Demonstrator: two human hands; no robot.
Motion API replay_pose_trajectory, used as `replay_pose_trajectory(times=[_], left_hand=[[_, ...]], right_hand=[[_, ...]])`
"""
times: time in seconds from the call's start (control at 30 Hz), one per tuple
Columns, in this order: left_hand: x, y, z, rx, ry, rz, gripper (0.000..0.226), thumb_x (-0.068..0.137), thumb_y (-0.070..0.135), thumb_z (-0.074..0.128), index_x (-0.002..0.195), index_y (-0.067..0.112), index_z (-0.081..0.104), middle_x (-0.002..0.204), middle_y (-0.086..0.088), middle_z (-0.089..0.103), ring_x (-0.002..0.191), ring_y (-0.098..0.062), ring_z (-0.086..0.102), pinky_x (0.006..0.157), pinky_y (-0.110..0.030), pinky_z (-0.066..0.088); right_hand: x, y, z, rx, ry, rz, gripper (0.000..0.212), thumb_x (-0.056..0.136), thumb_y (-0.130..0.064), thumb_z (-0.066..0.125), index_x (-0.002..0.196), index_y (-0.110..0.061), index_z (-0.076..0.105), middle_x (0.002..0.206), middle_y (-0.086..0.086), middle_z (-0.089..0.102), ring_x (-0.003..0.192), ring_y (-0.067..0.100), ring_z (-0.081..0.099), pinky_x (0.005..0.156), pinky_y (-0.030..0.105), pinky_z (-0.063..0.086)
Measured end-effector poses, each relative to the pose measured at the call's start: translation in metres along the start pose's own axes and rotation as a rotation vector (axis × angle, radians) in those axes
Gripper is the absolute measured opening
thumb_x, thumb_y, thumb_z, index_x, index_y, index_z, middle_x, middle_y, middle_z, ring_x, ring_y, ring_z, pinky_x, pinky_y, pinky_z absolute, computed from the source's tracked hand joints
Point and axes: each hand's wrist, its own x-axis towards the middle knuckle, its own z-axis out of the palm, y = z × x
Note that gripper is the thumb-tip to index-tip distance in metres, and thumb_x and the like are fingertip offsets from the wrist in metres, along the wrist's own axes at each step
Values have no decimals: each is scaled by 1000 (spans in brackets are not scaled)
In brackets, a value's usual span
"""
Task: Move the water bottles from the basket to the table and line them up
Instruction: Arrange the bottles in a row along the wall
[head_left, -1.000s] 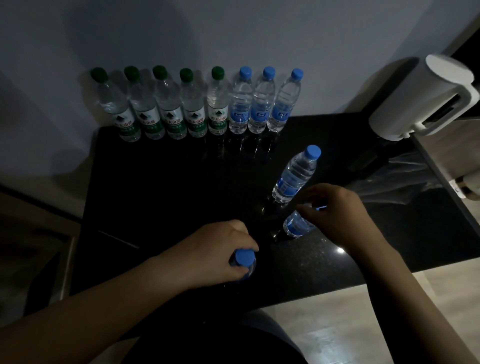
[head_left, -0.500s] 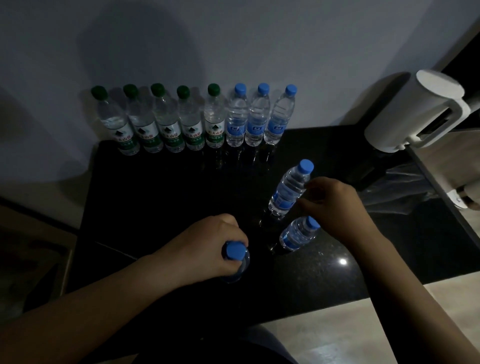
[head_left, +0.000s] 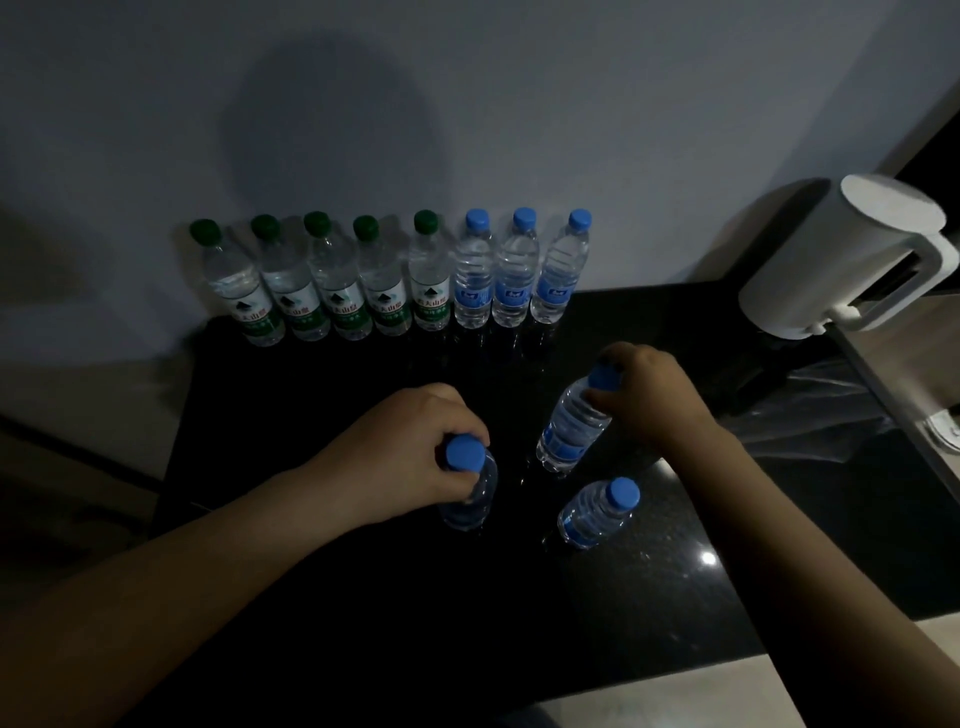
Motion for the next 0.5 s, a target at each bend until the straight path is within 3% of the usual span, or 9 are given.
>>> replay_pose_trajectory(times=[0.23, 0.5], left_hand=[[25, 5, -8, 17, 15, -15, 27, 70, 19, 76, 95, 27, 72, 94, 12, 58, 76, 4, 56, 66, -10, 41], [63, 17, -11, 24, 11, -34, 25, 71, 20, 76, 95, 27, 72, 93, 13, 58, 79, 4, 56, 67, -12, 42]], right_hand=[[16, 12, -10, 78, -98, -30, 32, 77, -21, 75, 106, -15, 63, 98, -3, 56, 80, 6, 53, 58, 14, 40], [47, 31, -42, 109, -13, 5, 25, 77, -26, 76, 96, -17, 62, 85, -7, 54, 72, 1, 52, 56, 12, 37]])
